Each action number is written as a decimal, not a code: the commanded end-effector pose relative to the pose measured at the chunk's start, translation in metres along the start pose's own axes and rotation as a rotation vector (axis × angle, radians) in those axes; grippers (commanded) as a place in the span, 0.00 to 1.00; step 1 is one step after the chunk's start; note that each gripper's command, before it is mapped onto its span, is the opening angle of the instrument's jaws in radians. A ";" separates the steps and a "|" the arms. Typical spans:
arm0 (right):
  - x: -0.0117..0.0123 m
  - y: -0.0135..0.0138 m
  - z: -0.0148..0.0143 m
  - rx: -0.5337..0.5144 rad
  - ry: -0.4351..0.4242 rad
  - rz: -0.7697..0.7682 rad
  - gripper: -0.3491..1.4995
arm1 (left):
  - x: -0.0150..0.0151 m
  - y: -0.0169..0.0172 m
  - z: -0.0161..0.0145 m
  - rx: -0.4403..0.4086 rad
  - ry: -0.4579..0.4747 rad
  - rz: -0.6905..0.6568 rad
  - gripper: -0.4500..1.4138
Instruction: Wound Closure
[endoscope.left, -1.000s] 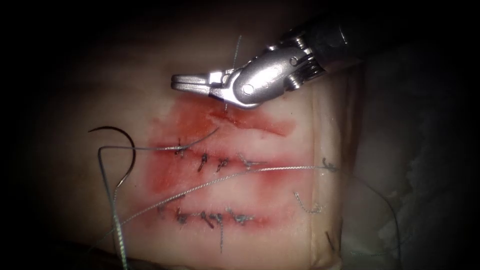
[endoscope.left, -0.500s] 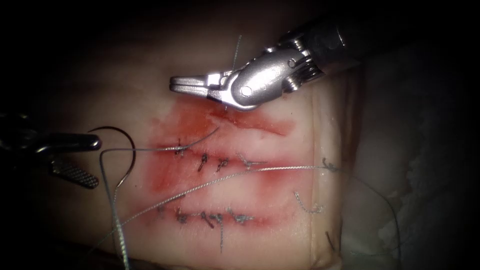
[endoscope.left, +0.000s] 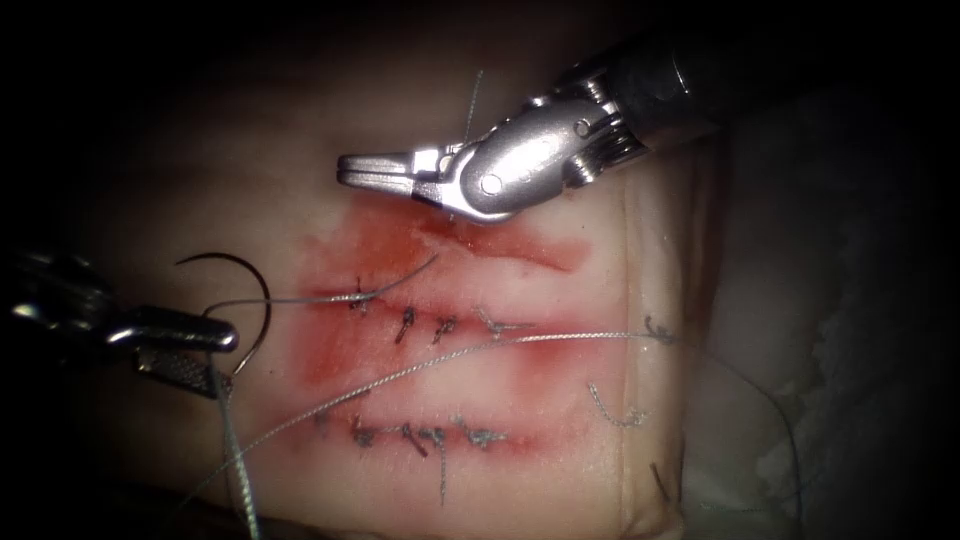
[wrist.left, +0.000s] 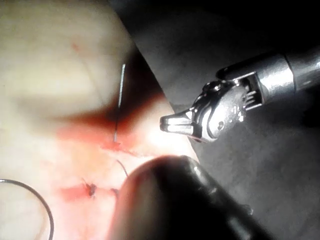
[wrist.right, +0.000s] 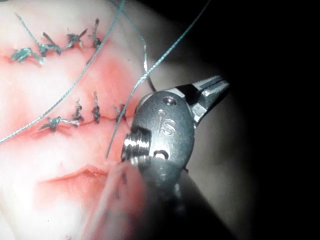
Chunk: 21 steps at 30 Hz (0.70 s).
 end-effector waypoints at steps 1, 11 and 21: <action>0.0002 0.0000 0.0009 0.002 -0.004 -0.002 0.14 | -0.0005 -0.0004 0.0006 -0.001 0.002 0.004 0.39; 0.0002 0.0000 0.0010 0.002 -0.004 0.004 0.15 | -0.0005 -0.0014 0.0001 -0.093 0.035 0.312 0.00; 0.0022 0.0001 0.0006 0.102 0.073 0.049 0.08 | -0.0056 -0.0020 0.0007 -0.675 0.326 1.258 0.00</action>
